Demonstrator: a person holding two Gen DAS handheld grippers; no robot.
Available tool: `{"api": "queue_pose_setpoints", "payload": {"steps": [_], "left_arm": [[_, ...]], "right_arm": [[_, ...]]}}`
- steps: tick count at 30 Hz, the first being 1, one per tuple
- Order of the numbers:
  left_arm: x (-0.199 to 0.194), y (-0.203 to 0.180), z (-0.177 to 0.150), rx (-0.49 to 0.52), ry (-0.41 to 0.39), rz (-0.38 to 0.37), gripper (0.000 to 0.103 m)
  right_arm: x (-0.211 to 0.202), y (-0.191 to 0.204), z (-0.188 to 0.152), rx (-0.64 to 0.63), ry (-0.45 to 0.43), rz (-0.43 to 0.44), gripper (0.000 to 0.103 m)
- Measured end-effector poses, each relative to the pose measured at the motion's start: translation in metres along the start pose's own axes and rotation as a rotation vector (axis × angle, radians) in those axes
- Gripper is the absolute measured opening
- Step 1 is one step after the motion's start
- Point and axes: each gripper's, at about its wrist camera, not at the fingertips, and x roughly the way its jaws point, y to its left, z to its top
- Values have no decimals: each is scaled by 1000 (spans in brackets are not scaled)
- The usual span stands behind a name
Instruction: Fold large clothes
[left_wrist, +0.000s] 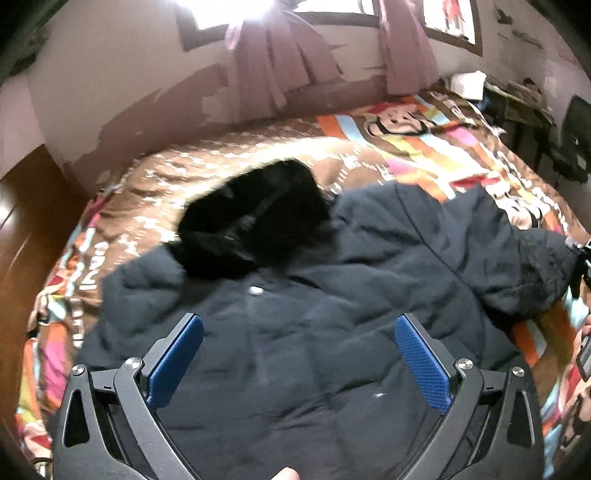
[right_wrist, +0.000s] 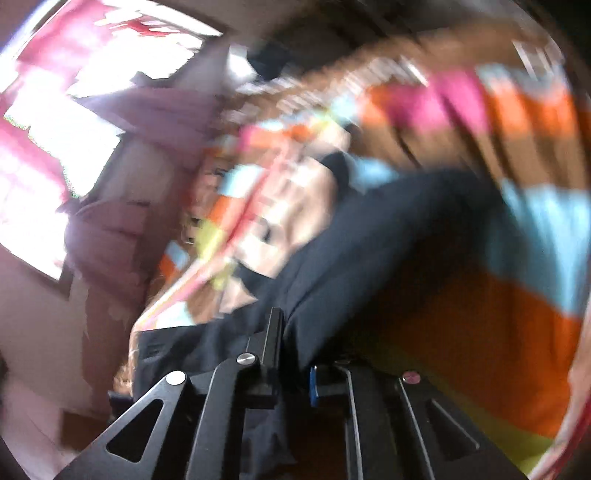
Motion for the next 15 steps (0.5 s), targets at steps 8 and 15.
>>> {"api": "queue_pose_setpoints", "payload": {"steps": [8,15], "left_arm": [[-76,87,-10,-128,-19,54,102],[-83,139,-59,-233,-12,-10,102]], "right_arm": [[-74,170,-35,-495,-195,251,9],[-93,278,-125,-875,-189,428,9]]}}
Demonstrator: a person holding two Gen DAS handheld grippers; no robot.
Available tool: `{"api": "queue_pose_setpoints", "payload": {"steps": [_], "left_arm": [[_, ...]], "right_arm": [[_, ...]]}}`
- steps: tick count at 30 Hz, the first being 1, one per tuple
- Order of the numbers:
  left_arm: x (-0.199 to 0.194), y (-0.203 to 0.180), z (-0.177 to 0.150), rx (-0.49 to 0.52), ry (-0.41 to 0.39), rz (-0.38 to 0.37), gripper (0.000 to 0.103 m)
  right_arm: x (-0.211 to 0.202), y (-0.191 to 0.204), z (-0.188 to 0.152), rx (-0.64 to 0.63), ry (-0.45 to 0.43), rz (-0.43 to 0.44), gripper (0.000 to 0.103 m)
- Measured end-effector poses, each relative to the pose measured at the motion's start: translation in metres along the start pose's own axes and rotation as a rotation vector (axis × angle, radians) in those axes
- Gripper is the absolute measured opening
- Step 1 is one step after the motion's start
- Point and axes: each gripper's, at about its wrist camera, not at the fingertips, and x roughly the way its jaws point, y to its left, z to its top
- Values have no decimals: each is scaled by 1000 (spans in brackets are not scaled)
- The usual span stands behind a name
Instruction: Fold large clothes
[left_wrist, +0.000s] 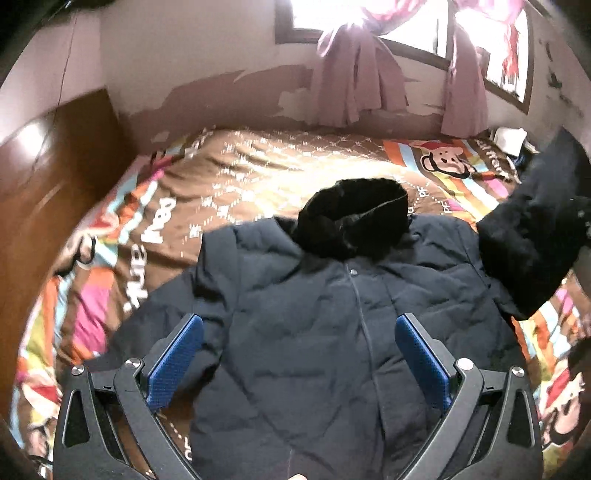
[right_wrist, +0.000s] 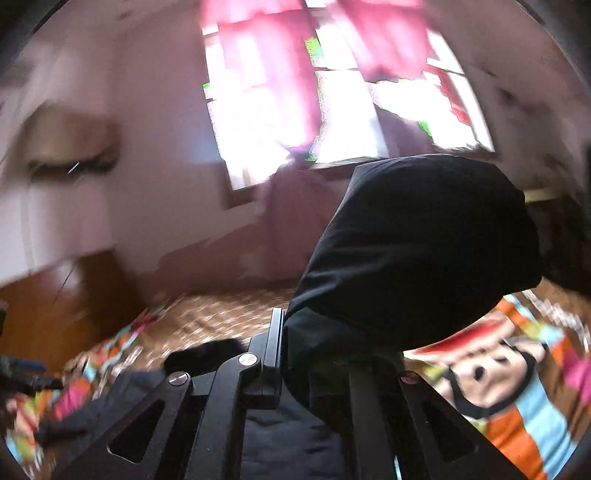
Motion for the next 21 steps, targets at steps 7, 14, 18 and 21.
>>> {"api": "queue_pose_setpoints", "payload": {"steps": [7,14,18,21], "left_arm": [[13,39,-24,-80,-8,-125,102],[37,51,-37,-110,9,-310,102],[50,46,-47,-96,35,-354,102],[58,43,-54,-96,55,-378,102]], "right_arm": [[40,106,-42,-262,176,177,9],[64,140,-103,-369,418,270,10],[69,141,-133,-410,543,334,20],[62,153,-163,-490,624,368,58]]}}
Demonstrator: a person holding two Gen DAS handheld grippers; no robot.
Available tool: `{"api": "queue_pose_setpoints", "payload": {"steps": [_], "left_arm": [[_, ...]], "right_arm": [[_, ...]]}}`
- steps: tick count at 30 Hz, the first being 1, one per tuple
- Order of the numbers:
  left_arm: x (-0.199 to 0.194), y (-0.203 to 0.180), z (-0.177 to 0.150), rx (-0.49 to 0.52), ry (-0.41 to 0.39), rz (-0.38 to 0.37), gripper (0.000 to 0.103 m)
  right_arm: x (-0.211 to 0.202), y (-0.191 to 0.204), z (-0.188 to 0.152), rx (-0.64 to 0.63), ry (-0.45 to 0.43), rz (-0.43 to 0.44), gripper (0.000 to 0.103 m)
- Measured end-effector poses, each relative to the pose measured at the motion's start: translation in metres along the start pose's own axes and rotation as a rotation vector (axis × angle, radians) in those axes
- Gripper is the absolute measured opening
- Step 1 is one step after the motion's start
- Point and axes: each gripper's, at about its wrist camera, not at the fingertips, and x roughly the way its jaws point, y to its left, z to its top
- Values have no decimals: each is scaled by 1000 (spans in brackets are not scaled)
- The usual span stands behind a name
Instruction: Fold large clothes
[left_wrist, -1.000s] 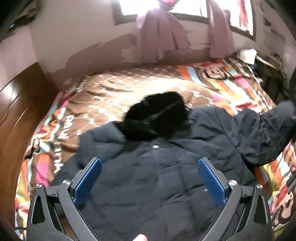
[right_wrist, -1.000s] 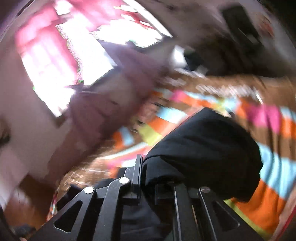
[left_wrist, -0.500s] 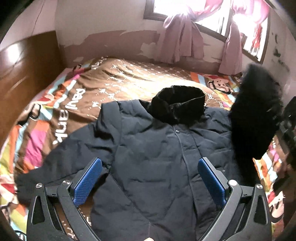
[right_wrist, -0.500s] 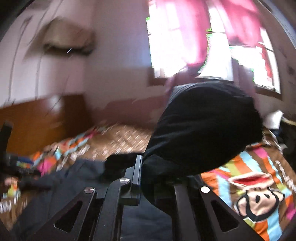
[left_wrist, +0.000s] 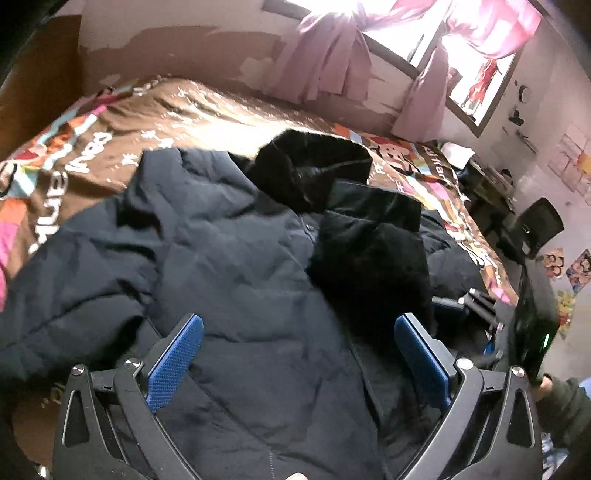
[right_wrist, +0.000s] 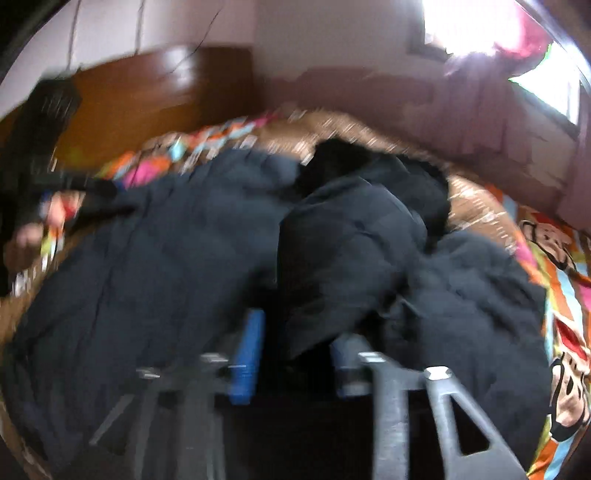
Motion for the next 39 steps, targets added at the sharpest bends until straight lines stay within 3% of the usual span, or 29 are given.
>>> {"api": "queue_pose_setpoints", "payload": {"steps": [1,5,10,13,18,21,22,23,25,26,27,28,29,32,36,39], "left_arm": [[1,0,-2,1,5,-6,102],[12,-3,-5,4,25,-28,102],[32,-5,-3,-39,55,-108,102],[43,0,-6,-97,93,-67,102],[34,13,-22,-124,92,140,101],[36,17,-29,-143,108,139,98],[38,17,-29,-143,111,139,89],[40,16,-28,-139,114,131,72],[46,14,-25,-147,136,101,48],[51,14,-25,-159,155,86,45],[52,13,-24,-162,161,96,42],[54,12,-24,-152,161,128,31],[55,11,-24,-133,159,172,12],[51,9,-22,-102,124,223,4],[21,-4,-11,4,-34,341,0],[7,0,-2,36,-85,404,0]], "right_arm": [[4,10,-7,-34,19,-2,65],[-2,44,-33,-155,48,-48,72],[-24,38,-45,-108,7,-73,72],[-41,11,-46,-4,-41,-123,73],[-60,-47,-46,243,-95,-189,74],[-61,-65,-50,350,-101,-177,74],[-59,-69,-51,370,-98,-173,74],[-57,-71,-52,377,-92,-173,74],[-53,-70,-52,376,-84,-175,74],[-51,-70,-51,373,-81,-175,74],[-50,-68,-51,369,-82,-176,74],[-50,-66,-50,363,-84,-178,74],[-52,-64,-52,361,-87,-179,74],[-50,-61,-50,366,-103,-179,74],[-44,-58,-43,358,-104,-197,74],[-40,-57,-33,346,-118,-216,74]]}}
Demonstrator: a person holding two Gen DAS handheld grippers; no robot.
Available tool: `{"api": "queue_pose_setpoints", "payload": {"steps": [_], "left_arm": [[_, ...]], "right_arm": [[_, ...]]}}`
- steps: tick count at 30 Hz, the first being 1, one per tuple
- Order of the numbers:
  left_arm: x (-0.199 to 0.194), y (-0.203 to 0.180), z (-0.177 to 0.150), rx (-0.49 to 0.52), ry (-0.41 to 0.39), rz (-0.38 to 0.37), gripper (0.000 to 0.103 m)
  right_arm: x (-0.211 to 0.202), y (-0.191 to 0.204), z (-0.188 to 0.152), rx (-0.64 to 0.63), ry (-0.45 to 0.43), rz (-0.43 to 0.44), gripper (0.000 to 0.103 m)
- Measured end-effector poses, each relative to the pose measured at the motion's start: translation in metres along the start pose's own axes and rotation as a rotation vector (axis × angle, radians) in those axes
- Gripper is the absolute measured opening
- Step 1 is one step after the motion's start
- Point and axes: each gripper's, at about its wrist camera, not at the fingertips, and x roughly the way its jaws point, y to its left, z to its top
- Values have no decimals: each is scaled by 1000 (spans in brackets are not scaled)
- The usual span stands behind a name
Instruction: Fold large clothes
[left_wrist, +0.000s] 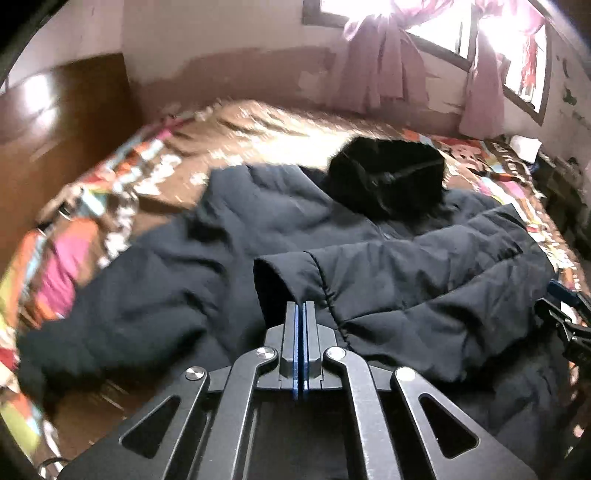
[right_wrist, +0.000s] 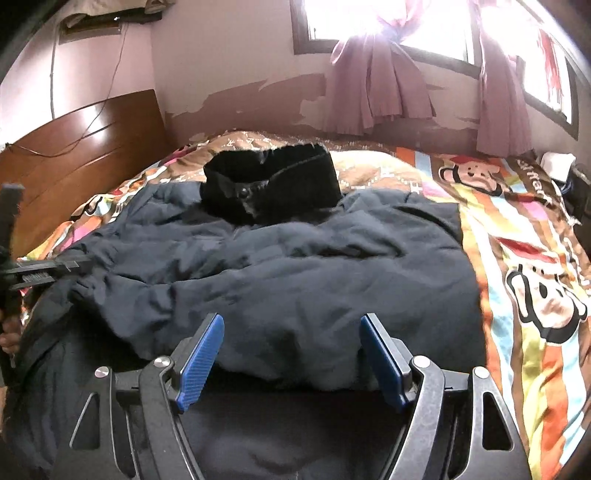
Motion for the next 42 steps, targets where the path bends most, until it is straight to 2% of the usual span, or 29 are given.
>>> {"api": "queue_pose_setpoints", "payload": {"steps": [2,4,7,11,17,18,19,20,21,22,23,26,30,36,39,42], "left_arm": [[4,7,1,2,11,24,0],[17,13,-5,6,60,40,0],[34,16,-19,19,118,65,0],[38,12,-31,59,120,88,0],[29,27,-32,-24,96,7,6],[26,31,-33,-49,98,-7,7],[22,40,-35,-84,102,-24,14],[19,41,-35,-100,103,-29,27],[13,48,-37,-128,98,-33,35],[6,57,-40,-165,84,-37,51],[-3,66,-43,-205,61,-54,60],[-24,90,-53,-306,18,-51,72],[-40,131,-66,-451,17,11,72],[-59,217,-95,-668,23,191,72],[-65,272,-121,-832,48,248,72],[-69,314,-143,-970,38,244,72]], "right_arm": [[7,5,8,-22,1,-18,74],[18,9,14,-43,22,-41,74],[44,13,19,-56,101,-36,74],[74,22,12,-108,208,-61,77],[88,21,2,-135,241,-76,79],[86,22,2,-137,235,-78,79],[83,23,3,-139,224,-82,80],[80,25,4,-132,213,-87,81],[77,27,6,-122,205,-85,81],[74,30,9,-108,191,-68,82],[69,36,13,-99,168,-34,85],[62,61,27,-139,117,21,86],[64,94,44,-179,75,85,87],[86,119,52,-55,117,203,88],[94,132,48,-81,113,175,88],[103,141,45,-92,119,155,88]]}}
